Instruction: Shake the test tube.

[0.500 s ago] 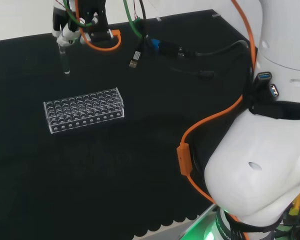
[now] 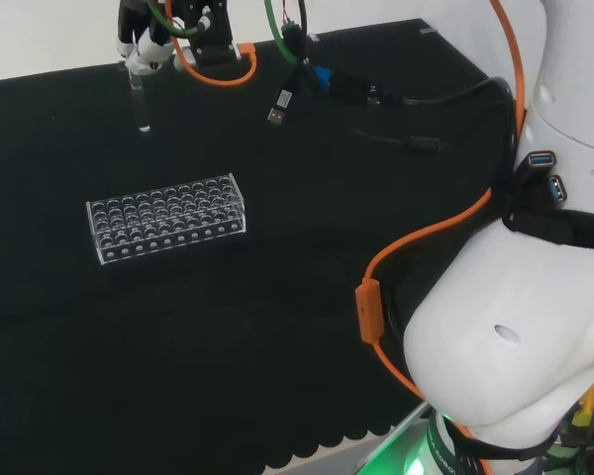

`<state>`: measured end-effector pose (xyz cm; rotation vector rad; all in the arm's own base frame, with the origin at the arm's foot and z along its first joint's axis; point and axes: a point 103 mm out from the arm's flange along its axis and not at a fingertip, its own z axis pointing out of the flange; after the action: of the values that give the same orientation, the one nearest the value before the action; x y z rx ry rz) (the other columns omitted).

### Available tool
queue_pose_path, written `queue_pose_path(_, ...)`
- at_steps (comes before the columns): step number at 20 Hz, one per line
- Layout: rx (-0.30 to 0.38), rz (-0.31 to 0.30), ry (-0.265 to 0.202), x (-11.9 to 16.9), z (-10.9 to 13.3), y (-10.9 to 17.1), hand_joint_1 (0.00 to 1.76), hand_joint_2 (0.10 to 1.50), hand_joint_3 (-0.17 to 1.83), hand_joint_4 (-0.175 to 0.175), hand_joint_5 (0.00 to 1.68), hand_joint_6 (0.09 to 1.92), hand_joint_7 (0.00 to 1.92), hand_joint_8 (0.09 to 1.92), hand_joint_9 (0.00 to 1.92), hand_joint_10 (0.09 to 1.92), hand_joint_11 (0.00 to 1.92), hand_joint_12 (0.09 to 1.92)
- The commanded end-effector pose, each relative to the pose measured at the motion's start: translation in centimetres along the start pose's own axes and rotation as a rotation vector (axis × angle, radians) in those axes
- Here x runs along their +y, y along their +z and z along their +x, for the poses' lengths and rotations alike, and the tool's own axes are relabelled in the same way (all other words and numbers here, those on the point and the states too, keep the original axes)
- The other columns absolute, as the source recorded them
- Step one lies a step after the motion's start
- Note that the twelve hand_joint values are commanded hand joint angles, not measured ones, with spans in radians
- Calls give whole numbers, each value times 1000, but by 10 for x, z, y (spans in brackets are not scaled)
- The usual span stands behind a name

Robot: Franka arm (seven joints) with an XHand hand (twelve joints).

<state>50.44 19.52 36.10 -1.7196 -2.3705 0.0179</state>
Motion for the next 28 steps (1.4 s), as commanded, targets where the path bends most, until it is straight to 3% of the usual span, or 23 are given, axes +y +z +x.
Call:
queue_pose_path(1, 32, 8, -20, -1, 16, 4, 1423, 1026, -175, -175, 1339, 380, 1429, 532, 1433, 87, 916, 1154)
queue_pose_path(6, 70, 21, -154, 3, 77, 9, 1424, 1026, -175, -175, 1339, 380, 1429, 532, 1434, 87, 917, 1154)
queue_pose_path(9, 75, 22, -195, 1, 95, 9, 1424, 1026, -175, -175, 1339, 380, 1429, 531, 1434, 87, 918, 1154)
queue_pose_path(12, 59, 22, -148, -3, 74, 8, 1423, 1026, -175, -175, 1339, 380, 1429, 531, 1434, 87, 918, 1153)
queue_pose_path(18, 4, 3, 80, -23, -27, -3, 1423, 1026, -175, -175, 1340, 379, 1429, 531, 1434, 87, 920, 1153)
queue_pose_path(21, -24, -4, 154, -31, -62, -8, 1424, 1026, -175, -175, 1340, 379, 1429, 531, 1435, 87, 920, 1153)
queue_pose_path(24, -24, -3, 167, -33, -67, -9, 1424, 1026, -175, -175, 1340, 378, 1429, 531, 1435, 87, 921, 1152)
queue_pose_path(28, 4, 1, 100, -24, -37, -4, 1424, 1026, -175, -175, 1340, 378, 1429, 532, 1435, 87, 921, 1152)
